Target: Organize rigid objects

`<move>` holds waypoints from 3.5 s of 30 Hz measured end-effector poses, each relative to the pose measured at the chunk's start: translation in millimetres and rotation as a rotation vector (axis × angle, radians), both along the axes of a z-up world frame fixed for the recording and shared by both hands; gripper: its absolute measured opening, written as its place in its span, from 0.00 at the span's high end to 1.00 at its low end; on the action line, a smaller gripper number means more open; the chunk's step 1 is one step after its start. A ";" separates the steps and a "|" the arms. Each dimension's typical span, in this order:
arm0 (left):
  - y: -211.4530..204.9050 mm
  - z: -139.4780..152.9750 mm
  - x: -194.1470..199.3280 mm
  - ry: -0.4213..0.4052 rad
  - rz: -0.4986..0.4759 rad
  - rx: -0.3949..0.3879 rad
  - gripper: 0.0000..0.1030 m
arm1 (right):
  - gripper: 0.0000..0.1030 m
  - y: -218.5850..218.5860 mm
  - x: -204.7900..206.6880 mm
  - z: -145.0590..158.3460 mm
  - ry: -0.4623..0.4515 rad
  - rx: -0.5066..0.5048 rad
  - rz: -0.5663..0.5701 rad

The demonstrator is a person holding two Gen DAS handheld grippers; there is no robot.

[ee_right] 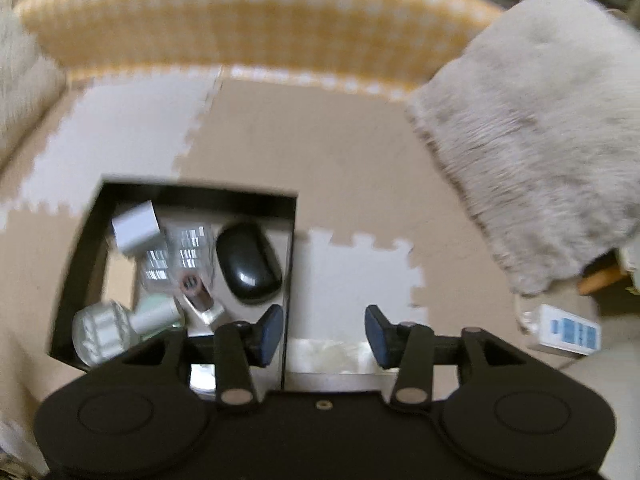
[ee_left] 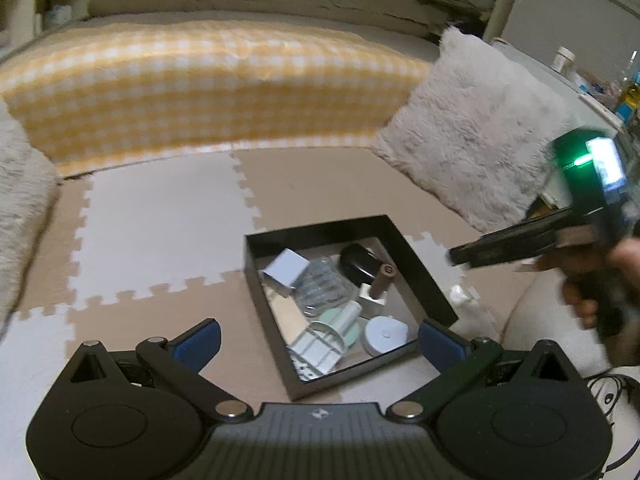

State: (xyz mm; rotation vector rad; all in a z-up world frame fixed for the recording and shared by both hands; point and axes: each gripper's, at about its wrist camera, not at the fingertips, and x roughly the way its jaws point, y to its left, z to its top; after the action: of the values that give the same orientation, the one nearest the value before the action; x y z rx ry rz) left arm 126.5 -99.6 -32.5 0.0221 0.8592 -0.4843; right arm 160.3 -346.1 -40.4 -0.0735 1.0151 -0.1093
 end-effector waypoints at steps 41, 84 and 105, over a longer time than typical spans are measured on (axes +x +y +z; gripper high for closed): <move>61.0 27.3 -80.8 -0.209 0.178 0.047 0.00 | 0.00 73.6 -187.2 50.2 -0.436 0.054 -0.115; 68.8 22.0 -86.6 -0.231 0.214 0.074 0.00 | 0.00 79.8 -189.9 45.0 -0.481 0.053 -0.094; 69.4 21.9 -86.6 -0.231 0.214 0.073 0.00 | 0.00 80.2 -190.1 45.0 -0.481 0.054 -0.093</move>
State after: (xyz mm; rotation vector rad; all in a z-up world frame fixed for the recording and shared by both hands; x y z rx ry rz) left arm 39.9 -30.3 -10.6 0.0512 0.6436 -0.2440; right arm -29.9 -265.9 4.6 0.0485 0.5403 -0.1752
